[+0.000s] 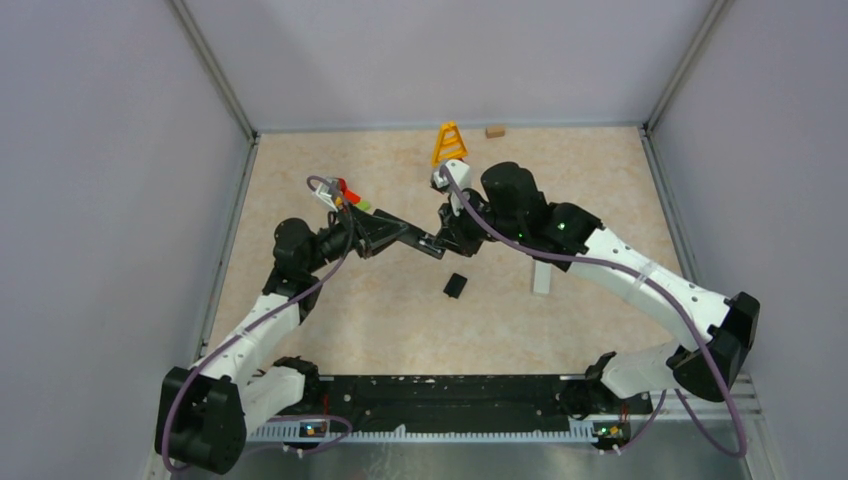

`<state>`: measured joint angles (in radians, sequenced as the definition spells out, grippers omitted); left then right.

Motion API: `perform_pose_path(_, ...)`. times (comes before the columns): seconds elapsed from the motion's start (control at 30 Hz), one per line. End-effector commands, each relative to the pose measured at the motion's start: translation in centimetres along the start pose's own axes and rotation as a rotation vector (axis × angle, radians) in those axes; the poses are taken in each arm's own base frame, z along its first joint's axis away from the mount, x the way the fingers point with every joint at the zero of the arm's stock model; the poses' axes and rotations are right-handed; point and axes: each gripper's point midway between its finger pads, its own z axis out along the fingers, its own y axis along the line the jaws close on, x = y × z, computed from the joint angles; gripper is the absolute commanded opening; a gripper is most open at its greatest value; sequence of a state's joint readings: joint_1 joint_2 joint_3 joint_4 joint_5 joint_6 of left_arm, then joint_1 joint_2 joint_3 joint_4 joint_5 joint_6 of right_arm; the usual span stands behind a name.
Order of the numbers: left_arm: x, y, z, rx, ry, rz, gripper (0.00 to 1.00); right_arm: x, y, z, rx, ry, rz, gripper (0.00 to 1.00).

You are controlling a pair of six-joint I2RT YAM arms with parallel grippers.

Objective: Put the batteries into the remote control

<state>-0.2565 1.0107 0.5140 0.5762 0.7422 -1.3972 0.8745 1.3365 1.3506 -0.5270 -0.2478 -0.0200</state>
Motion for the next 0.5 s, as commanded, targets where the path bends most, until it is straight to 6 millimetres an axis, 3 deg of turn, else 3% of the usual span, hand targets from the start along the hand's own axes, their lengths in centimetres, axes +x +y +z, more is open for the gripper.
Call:
perform_pose_path(0.0,-0.49,-2.64,0.1,0.08,-0.006,0.06,0.0,-1.83,0.49,-0.35,-0.011,-0.034,-0.027,0.1)
perform_pose_path(0.47,-0.59,-2.61,0.21,0.081,-0.006,0.061,0.0,-1.81,0.36,-0.54,0.001,-0.025,-0.014,0.25)
